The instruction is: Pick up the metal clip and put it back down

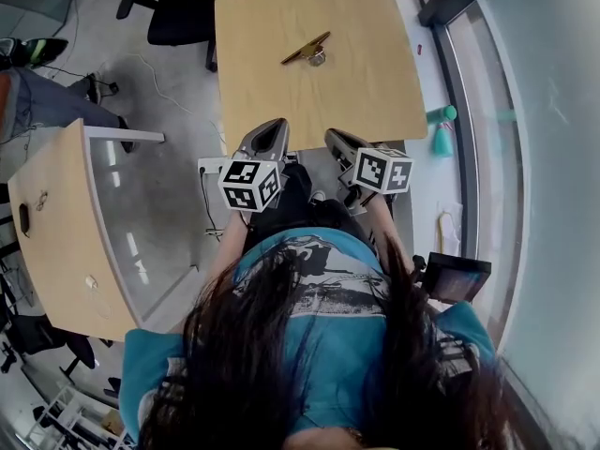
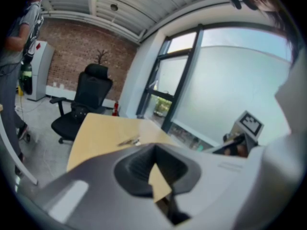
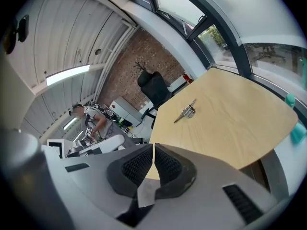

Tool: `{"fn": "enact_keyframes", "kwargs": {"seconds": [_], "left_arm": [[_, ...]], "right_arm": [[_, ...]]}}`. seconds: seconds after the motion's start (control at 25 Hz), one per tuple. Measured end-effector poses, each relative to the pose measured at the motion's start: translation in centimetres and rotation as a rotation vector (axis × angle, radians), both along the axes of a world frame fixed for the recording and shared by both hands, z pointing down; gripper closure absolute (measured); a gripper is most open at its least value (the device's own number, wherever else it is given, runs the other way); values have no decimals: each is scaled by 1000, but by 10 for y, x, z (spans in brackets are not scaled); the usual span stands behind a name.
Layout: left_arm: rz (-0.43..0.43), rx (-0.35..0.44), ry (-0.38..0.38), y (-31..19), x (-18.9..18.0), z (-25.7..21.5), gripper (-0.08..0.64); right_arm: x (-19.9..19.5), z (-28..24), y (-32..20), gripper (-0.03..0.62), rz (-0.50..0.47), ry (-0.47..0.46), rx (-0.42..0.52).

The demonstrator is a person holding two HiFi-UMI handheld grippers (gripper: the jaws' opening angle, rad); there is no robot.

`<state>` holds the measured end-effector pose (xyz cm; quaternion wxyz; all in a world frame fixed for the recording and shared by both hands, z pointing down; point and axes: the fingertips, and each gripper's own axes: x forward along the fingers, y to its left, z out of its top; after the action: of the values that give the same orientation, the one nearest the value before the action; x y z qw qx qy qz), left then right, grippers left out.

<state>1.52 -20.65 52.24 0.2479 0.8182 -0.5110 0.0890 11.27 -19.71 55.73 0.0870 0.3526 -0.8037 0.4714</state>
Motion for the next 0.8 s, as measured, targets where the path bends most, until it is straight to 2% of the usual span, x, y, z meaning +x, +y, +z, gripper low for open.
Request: {"fn": "enact_keyframes", "kwargs": {"seconds": [0.32, 0.48, 0.6, 0.68, 0.76, 0.8], "left_arm": [[11, 27, 24, -66, -23, -8, 557], [26, 29, 31, -90, -32, -8, 557], [27, 38, 23, -109, -45, -10, 557], [24, 40, 24, -121, -53, -10, 557], [19, 35, 30, -130, -60, -9, 557], [17, 31, 33, -134, -63, -7, 557]], "right_arm": [[-13, -2, -83, 568, 57, 12, 19], [-24, 9, -129, 568, 45, 0, -12], [-27, 23, -168, 566, 91, -8, -47], [-29, 35, -191, 531, 117, -25, -93], [-31, 52, -208, 454, 139, -46, -164], [-30, 61, -215, 449, 155, -56, -199]]}}
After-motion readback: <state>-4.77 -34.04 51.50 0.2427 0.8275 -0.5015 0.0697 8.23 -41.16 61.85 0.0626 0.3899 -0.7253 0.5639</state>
